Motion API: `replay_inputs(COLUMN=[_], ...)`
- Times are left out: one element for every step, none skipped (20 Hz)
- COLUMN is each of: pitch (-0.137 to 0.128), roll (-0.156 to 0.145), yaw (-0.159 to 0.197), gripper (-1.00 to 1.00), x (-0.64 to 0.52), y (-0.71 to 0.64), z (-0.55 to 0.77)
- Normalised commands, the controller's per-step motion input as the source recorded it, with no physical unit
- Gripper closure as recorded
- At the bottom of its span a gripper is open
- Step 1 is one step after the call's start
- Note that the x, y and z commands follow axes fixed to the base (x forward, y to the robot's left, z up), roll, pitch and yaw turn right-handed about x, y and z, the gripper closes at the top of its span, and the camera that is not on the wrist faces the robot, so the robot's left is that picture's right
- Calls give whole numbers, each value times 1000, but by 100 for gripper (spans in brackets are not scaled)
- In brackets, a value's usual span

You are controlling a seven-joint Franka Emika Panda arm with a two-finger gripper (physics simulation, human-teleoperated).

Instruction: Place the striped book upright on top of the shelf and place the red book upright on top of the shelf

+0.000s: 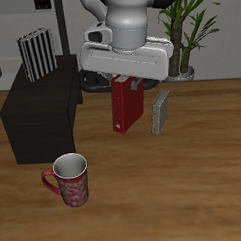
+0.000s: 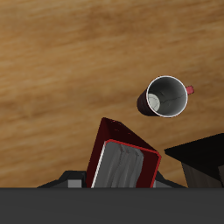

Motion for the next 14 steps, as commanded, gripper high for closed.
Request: replay_inputs(pitch=[-113,-193,0,-23,-57,-17,-25,-30,-2,11,-40,-96,-14,10], roll=[-14,-53,0,-31,83,-95,41,22,-46,26,-14,-5,49,-28], yaw=[117,178,0,35,45,16,-8,20,-71,-37,27,50,-10,-65], gripper=[100,100,100,100,100,100,100,100,100,100,100,100,100,100], x=[-717,-1266,59,-391,-460,-376,-372,-333,-315,-266,-456,-368,-322,-203], y=[-172,-458,52,-185,-181,-376,-269,-368,-489,-283,-598,-436,-422,-480], z=[475,909,-6,257,374,271,278,287,234,178,286,198,92,61])
